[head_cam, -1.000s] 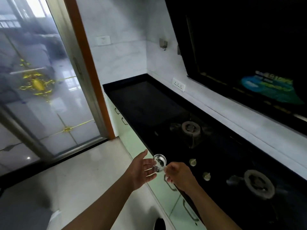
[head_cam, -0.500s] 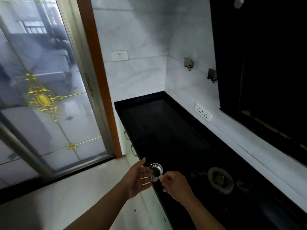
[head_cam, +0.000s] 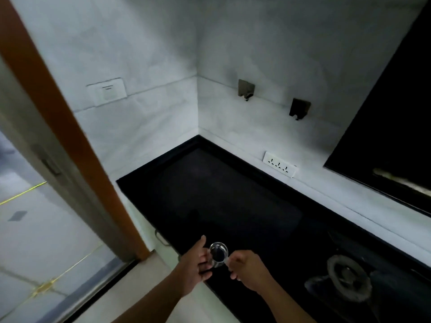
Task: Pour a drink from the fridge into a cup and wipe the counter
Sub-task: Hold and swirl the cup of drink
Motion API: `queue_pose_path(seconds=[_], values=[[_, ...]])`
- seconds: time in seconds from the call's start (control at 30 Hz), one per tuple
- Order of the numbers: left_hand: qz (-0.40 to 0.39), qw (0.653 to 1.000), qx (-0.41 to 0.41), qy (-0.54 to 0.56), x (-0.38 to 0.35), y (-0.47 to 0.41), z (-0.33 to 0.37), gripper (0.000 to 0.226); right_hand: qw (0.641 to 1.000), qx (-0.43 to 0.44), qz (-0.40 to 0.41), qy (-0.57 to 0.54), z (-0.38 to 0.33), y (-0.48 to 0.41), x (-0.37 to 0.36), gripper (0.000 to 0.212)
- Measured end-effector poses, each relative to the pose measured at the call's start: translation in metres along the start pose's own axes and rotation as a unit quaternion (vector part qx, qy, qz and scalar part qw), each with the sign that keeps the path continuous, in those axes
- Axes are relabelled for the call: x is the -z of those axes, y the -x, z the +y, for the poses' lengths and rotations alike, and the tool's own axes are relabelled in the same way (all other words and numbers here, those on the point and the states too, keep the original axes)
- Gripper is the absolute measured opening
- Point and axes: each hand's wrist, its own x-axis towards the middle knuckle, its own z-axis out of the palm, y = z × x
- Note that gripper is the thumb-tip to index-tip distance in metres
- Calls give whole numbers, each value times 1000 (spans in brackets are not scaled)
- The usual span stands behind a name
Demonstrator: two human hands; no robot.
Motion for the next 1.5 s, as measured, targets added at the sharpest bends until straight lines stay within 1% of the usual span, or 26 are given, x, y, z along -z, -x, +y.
queue_pose_path(seconds=[0.1, 0.23, 0.47, 0.63, 0.7, 0.83, 0.93, 1.07, 1.17, 1.33, 1.4, 1.5], values=[[-9, 1000, 8, -22, 19, -24, 21, 78, 999, -36, 10, -1, -12, -25, -11, 23], [5, 999, 19, -34, 35, -55, 46, 73, 997, -70, 13, 4, -24, -66, -22, 22], [59, 996, 18, -67, 52, -91, 67, 75, 995, -91, -4, 41, -38, -118, -33, 21], [66, 994, 19, -84, 64, -108, 70, 78, 993, -90, -24, 73, -45, -142, -39, 20], [81, 992, 22, -89, 63, -112, 73, 76, 992, -95, -34, 81, -44, -149, -41, 21], [116, 988, 28, -96, 58, -114, 75, 72, 991, -89, -43, 91, -38, -157, -46, 25], [133, 985, 33, -102, 53, -115, 72, 72, 989, -99, -47, 99, -32, -161, -51, 28], [154, 975, 18, -159, 45, -116, 67, 65, 987, -124, -56, 87, -24, -165, -56, 21], [151, 963, -8, -222, 44, -118, 60, 60, 986, -139, -52, 73, -22, -167, -59, 22], [145, 960, -16, -240, 45, -111, 57, 65, 990, -115, -44, 64, -22, -163, -62, 18], [141, 961, -12, -238, 46, -106, 57, 65, 992, -98, -31, 73, -25, -157, -61, 12], [123, 972, -8, -201, 48, -95, 60, 56, 991, -92, -18, 99, -33, -143, -55, 18]])
